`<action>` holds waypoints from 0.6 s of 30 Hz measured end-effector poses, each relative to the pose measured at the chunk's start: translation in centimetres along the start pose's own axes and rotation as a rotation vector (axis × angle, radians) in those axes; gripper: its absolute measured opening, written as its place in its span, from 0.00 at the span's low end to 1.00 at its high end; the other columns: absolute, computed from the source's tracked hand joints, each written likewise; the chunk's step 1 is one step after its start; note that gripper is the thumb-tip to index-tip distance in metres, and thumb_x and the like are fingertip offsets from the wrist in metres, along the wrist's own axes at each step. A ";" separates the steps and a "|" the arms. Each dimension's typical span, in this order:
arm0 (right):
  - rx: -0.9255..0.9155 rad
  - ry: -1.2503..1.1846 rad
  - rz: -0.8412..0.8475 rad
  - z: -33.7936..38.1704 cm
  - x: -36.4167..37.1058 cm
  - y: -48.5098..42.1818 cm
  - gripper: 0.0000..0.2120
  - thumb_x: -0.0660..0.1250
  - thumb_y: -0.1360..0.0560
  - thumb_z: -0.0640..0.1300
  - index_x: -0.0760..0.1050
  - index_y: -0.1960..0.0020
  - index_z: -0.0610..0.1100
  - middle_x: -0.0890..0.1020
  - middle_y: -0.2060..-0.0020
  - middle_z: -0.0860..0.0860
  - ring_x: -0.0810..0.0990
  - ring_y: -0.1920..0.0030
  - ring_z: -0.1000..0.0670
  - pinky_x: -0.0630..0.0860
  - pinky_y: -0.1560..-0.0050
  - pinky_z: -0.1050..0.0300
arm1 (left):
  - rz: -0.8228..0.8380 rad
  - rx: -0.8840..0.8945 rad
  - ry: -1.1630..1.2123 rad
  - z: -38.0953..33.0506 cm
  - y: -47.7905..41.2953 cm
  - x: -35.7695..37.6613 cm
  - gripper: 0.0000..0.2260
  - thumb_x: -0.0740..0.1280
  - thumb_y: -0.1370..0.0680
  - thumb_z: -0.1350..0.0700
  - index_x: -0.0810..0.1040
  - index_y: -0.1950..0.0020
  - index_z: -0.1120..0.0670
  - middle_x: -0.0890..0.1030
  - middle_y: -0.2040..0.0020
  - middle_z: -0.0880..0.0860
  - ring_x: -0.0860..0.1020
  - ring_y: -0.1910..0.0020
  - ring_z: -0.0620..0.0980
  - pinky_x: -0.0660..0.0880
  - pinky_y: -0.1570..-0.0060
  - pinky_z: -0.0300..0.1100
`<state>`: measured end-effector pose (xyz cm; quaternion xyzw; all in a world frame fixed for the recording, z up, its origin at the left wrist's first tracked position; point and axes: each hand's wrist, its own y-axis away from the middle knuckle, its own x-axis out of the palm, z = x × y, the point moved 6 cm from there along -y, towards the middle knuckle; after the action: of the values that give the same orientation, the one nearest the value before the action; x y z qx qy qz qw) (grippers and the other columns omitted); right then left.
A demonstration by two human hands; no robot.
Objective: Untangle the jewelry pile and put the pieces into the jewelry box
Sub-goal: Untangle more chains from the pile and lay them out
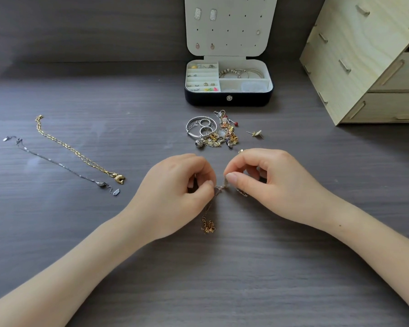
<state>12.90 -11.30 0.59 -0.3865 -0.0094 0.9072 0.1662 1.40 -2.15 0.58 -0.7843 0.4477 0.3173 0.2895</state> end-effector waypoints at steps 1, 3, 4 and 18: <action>0.010 -0.003 0.015 -0.1 0.1 0.0 0.06 0.63 0.28 0.52 0.78 0.58 0.54 0.78 0.69 0.54 0.72 0.68 0.52 0.69 0.65 0.58 | -0.001 0.003 0.006 0.0 0.0 0.0 0.07 0.57 0.32 0.46 0.73 0.62 0.44 0.73 0.67 0.41 0.71 0.63 0.42 0.64 0.64 0.30; 0.024 -0.012 0.036 -0.1 0.2 0.0 0.07 0.62 0.28 0.53 0.78 0.57 0.54 0.78 0.68 0.53 0.73 0.67 0.52 0.72 0.63 0.54 | -0.011 0.012 0.015 0.1 0.0 0.0 0.09 0.59 0.32 0.45 0.75 0.59 0.46 0.74 0.66 0.42 0.72 0.62 0.43 0.65 0.63 0.30; 0.027 -0.017 0.044 -0.1 0.3 0.0 0.07 0.62 0.28 0.53 0.78 0.57 0.54 0.79 0.67 0.53 0.73 0.67 0.52 0.73 0.63 0.52 | -0.016 0.017 0.018 0.0 0.0 0.0 0.11 0.60 0.32 0.44 0.77 0.57 0.46 0.74 0.65 0.42 0.72 0.62 0.43 0.65 0.62 0.30; 0.050 -0.056 0.061 0.0 0.1 -0.1 0.07 0.63 0.28 0.53 0.79 0.57 0.55 0.79 0.68 0.54 0.75 0.66 0.52 0.74 0.60 0.48 | 0.076 -0.121 0.192 0.5 -0.4 0.7 0.06 0.66 0.33 0.41 0.79 0.65 0.41 0.76 0.65 0.42 0.71 0.66 0.43 0.67 0.63 0.41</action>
<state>12.89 -11.17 0.51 -0.3569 0.0204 0.9222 0.1476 1.93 -1.91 -0.17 -0.8094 0.4830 0.2780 0.1853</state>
